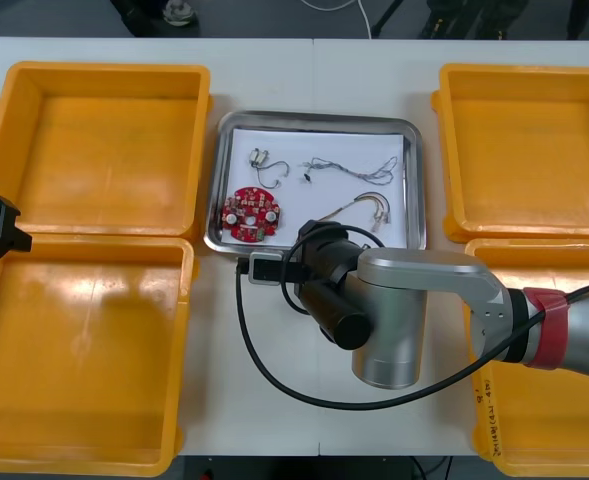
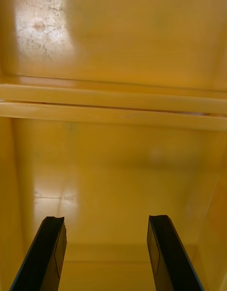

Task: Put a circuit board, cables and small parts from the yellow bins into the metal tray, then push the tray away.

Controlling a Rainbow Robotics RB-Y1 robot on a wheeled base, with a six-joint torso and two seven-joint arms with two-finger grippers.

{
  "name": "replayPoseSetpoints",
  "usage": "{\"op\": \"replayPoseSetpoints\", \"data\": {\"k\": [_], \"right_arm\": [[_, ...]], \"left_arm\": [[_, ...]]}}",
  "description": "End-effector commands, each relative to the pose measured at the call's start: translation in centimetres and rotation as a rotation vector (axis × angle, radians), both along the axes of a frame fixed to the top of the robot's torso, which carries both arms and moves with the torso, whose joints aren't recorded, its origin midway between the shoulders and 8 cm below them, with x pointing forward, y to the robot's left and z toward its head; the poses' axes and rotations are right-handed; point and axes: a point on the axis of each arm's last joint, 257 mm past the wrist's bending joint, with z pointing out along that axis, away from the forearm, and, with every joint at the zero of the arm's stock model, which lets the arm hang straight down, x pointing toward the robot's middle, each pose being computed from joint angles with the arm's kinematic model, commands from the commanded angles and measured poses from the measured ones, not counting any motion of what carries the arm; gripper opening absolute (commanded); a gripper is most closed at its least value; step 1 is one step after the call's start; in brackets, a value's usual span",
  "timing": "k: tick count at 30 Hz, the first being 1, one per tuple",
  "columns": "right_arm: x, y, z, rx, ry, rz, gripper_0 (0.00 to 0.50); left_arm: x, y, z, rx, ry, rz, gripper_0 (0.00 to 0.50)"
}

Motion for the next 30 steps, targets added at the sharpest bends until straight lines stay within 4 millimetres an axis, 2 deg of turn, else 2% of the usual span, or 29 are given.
{"op": "replayPoseSetpoints", "data": {"k": [1, 10, 25, 30], "right_arm": [[2.7, 1.5, 3.1, 0.021, -0.072, 0.027, 0.0], [5.3, 1.2, 3.4, 0.034, -0.096, 0.027, 0.0], [8.5, -1.3, 4.6, 0.045, -0.126, -0.027, 0.0], [10.0, -1.6, 5.1, 0.048, -0.152, -0.013, 0.0]], "left_arm": [[-0.5, -0.5, -0.4, 0.04, 0.001, -0.077, 0.5], [-0.5, -0.5, -0.4, 0.04, 0.001, -0.077, 0.5], [-0.5, -0.5, -0.4, 0.04, 0.001, -0.077, 0.5], [-0.5, -0.5, -0.4, 0.04, 0.001, -0.077, 0.5]]}}
